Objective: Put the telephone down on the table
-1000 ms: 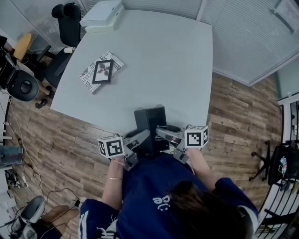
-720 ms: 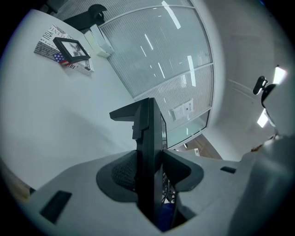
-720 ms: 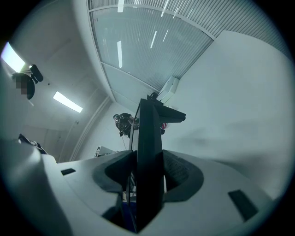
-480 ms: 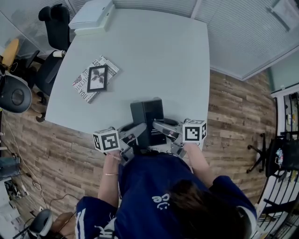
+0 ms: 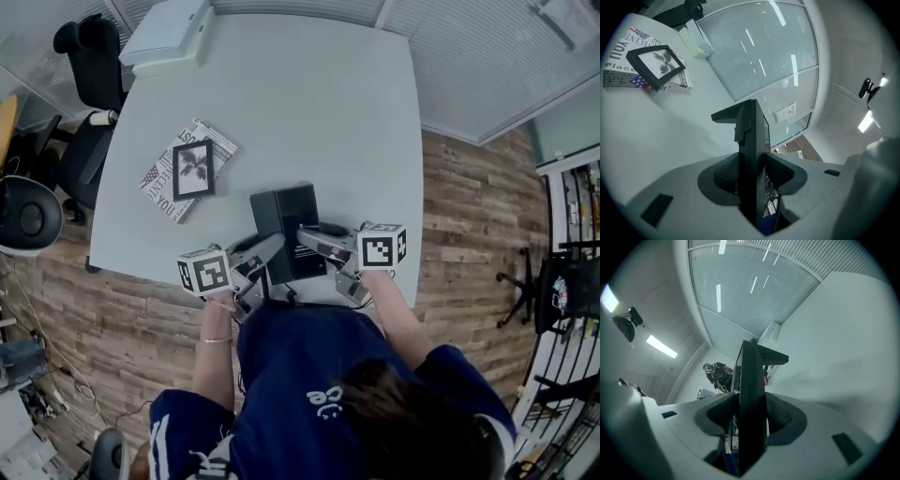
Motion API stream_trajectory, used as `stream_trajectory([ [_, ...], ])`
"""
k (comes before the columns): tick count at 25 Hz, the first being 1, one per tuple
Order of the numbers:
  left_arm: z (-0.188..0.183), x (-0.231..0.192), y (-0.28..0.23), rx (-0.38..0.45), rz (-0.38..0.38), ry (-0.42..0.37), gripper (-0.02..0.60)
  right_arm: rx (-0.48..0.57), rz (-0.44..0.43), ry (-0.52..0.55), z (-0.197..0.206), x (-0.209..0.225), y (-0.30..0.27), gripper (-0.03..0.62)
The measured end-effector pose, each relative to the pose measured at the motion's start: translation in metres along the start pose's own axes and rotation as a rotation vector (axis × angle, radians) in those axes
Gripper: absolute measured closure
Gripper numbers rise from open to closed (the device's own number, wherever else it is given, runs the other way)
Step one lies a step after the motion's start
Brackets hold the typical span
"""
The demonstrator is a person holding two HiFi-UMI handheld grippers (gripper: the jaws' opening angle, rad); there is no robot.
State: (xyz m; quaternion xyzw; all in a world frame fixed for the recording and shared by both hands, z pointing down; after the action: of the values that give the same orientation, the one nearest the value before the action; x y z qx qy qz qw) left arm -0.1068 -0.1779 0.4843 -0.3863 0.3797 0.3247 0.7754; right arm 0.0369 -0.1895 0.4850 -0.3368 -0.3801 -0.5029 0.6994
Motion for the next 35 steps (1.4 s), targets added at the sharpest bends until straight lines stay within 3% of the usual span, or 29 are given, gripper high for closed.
stream_trajectory([
  [26,-0.083,-0.063,-0.049,-0.088,-0.013,0.003,0.408,0.032,0.033,-0.089,-0.058,0.078,-0.051,0.385],
  [35,-0.091,-0.08,-0.071,-0.108,-0.026,0.02,0.408,0.032,0.049,-0.134,-0.067,0.101,-0.055,0.384],
])
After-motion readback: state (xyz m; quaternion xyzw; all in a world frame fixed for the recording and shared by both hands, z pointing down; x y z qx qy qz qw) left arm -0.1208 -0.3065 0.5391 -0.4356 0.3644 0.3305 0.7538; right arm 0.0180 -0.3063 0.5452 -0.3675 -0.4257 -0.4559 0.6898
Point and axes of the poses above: the fingertips, and each gripper's own axes: y backward along the fingers, x to its right, z out of its underside, the point moved 5 cm from there along y, backward along the fingers, and after that the axes turned 10 degrees about -z, right-handed, at the moved point
